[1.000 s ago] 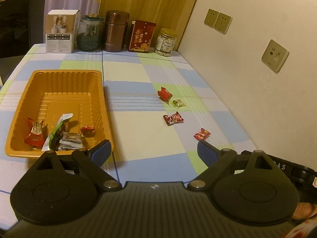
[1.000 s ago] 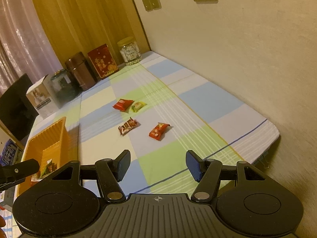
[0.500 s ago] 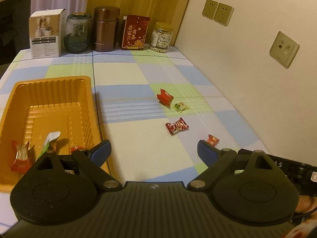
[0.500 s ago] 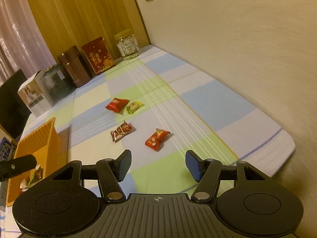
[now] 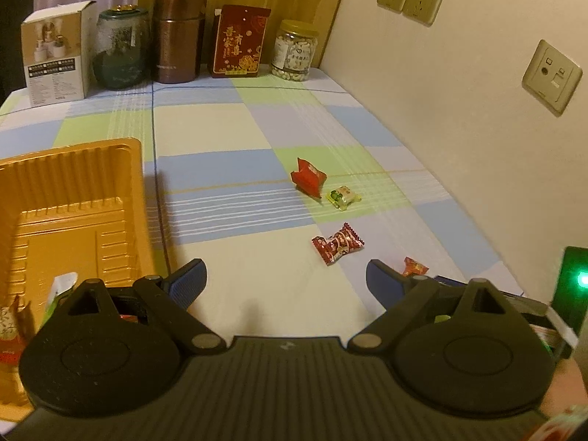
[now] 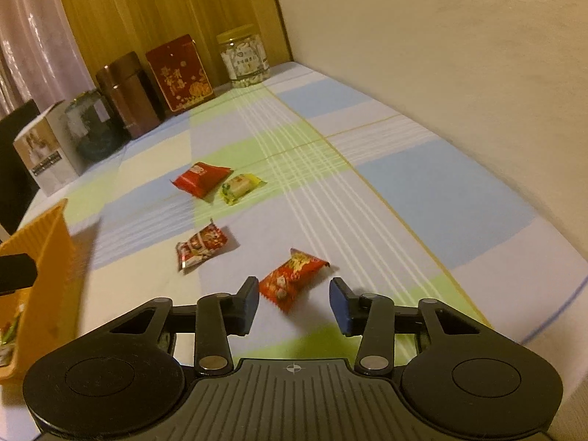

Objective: Organize snacks
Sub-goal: 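Grasp the red-and-gold wrapped candy with the right tool, then lift the red-gold candy with the right tool while the left tool grasps the brown-red candy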

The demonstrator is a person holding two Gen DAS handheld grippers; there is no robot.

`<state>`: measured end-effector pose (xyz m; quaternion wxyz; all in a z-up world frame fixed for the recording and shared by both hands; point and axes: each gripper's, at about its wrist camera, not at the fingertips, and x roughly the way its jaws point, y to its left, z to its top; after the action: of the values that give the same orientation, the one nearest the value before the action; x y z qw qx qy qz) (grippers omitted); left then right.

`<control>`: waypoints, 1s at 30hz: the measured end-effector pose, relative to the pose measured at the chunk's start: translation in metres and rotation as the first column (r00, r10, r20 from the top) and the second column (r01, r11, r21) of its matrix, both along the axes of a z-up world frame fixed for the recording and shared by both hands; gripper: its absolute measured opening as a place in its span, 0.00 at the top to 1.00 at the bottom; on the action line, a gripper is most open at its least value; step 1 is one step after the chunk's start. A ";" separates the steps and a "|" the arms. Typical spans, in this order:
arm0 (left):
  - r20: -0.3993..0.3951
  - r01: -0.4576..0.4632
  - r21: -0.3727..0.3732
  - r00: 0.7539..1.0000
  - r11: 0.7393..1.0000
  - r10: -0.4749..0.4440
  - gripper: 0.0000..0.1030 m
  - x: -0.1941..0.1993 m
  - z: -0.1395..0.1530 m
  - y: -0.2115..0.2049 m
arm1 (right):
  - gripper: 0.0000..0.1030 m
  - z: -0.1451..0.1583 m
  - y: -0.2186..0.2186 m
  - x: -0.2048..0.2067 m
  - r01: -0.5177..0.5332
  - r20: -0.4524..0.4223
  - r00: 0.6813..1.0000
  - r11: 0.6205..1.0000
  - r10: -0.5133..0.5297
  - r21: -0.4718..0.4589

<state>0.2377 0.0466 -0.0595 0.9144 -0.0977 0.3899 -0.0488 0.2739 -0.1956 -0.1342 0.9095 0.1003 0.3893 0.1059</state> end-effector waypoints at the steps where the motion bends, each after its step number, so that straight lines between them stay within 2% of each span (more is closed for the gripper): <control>1: -0.003 0.002 -0.002 1.000 1.000 -0.002 0.10 0.003 -0.002 0.000 | 0.62 -0.003 0.003 0.004 -0.005 -0.002 1.000 1.000 0.005 -0.005; 8: -0.017 0.028 0.002 0.999 1.000 -0.028 0.10 0.017 -0.010 -0.009 | 0.68 -0.009 0.021 0.018 -0.033 0.030 0.999 0.996 0.035 -0.085; 10: -0.018 0.038 0.007 0.999 0.999 -0.038 0.10 0.020 -0.011 -0.012 | 0.76 -0.009 0.024 0.020 -0.045 0.035 0.998 0.992 0.049 -0.118; 14: -0.021 0.056 0.019 0.998 0.998 -0.056 0.10 0.026 -0.012 -0.017 | 0.77 -0.011 0.028 0.017 -0.084 0.052 0.994 0.979 0.095 -0.185; 18: -0.036 0.103 0.059 0.994 0.993 -0.101 0.11 0.037 -0.016 -0.028 | 0.80 -0.005 0.016 0.015 -0.072 0.062 0.995 0.986 0.082 -0.149; 22: -0.056 0.194 0.100 0.980 0.976 -0.189 0.16 0.053 -0.024 -0.043 | 0.80 0.006 0.001 0.014 -0.054 0.067 0.996 0.994 0.060 -0.099; 30: -0.121 0.350 0.205 0.936 0.914 -0.331 0.28 0.086 -0.047 -0.077 | 0.80 0.010 -0.021 0.011 -0.023 0.050 0.998 0.998 0.027 -0.066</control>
<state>0.3239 -0.0308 -0.1062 0.8799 0.0728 0.4418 -0.1590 0.2848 -0.2169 -0.1242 0.9205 0.0629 0.3706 0.1069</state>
